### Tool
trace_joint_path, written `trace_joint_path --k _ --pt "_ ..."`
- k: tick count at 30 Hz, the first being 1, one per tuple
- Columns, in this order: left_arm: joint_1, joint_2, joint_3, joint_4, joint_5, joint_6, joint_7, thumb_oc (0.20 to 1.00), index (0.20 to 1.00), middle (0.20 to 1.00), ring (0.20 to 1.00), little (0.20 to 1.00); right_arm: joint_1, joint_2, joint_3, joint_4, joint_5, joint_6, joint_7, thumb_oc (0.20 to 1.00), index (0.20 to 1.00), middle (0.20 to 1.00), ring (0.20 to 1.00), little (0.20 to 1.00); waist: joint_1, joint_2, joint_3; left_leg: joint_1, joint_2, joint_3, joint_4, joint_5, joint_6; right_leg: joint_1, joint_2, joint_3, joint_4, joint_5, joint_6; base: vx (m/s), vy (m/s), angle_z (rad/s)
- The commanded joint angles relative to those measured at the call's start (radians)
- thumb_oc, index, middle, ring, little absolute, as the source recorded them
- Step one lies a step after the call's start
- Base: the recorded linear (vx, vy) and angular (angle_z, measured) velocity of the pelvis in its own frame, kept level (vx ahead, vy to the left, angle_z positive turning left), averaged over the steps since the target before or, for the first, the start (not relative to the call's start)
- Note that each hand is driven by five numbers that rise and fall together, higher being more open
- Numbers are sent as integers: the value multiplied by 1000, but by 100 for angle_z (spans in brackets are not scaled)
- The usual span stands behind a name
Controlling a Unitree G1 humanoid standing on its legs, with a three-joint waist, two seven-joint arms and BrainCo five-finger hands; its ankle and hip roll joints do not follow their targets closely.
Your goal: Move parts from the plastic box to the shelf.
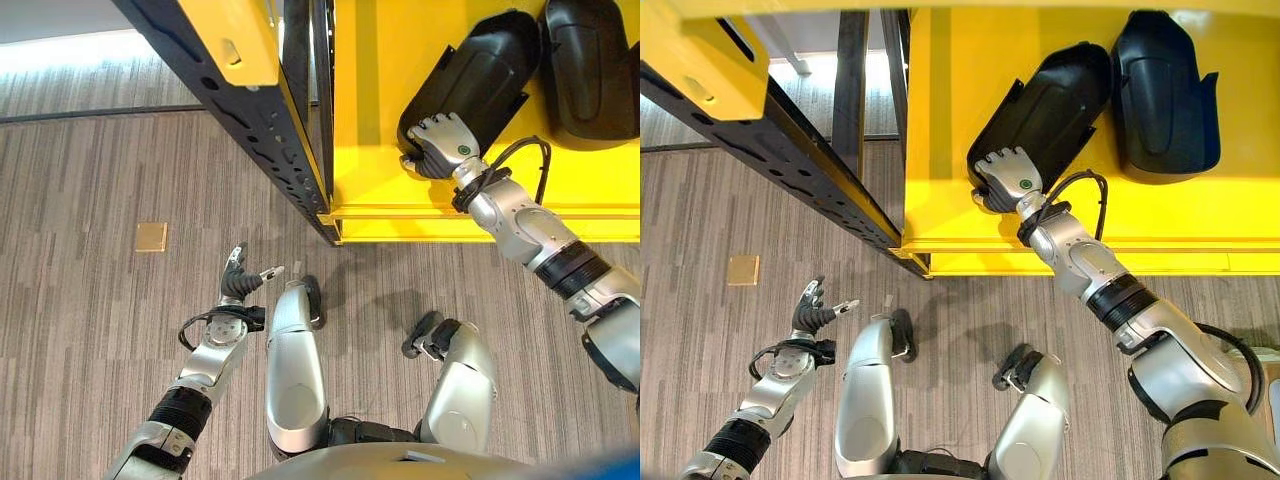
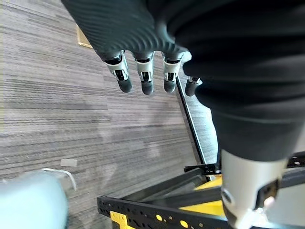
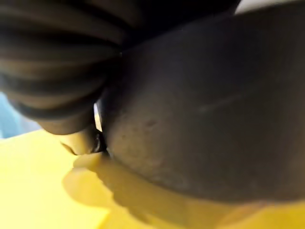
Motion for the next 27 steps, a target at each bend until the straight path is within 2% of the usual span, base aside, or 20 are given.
trace_joint_path --k 1,6,10,16,21,27 --pt "-5 44 -48 -29 -18 -63 -4 1000 1000 1000 1000 1000 -49 -10 63 46 -78 -82 -16 200 200 200 200 200 52 27 -28 62 -2 22 -73 -5 -3 -24 -52 -14 79 12 95 9 -18 8" --pt "2 60 -45 -22 -17 -85 -10 1000 1000 1000 1000 1000 -100 -14 148 69 -158 -131 -16 200 200 200 200 200 75 27 -28 50 -5 11 -77 1 -2 -24 -55 -29 89 9 97 8 -30 10" --pt "10 65 -40 -16 -12 -104 -18 1000 1000 1000 1000 1000 -125 -10 184 89 -181 -140 -22 200 200 200 200 200 89 30 -28 42 -8 4 -83 4 0 -24 -60 -38 94 6 98 9 -17 6" --pt "15 67 -34 -18 -7 -118 -29 1000 1000 1000 1000 1000 -131 6 198 118 -146 -91 -1 200 200 200 200 200 98 35 -28 38 -9 5 -96 12 -1 -23 -60 -46 90 5 102 -3 -7 3" --pt "9 67 -33 -11 -8 -117 -32 1000 1000 1000 1000 1000 -138 7 205 162 -180 -106 -43 200 200 200 200 200 100 35 -28 37 -6 3 -95 14 -2 -19 -59 -50 86 6 102 7 -7 3" --pt "5 70 -44 -9 -9 -119 -36 1000 1000 1000 1000 1000 -157 4 194 233 -178 -69 -60 200 200 200 200 200 103 41 -28 33 -5 2 -92 13 -2 -21 -62 -50 91 6 103 5 0 2"
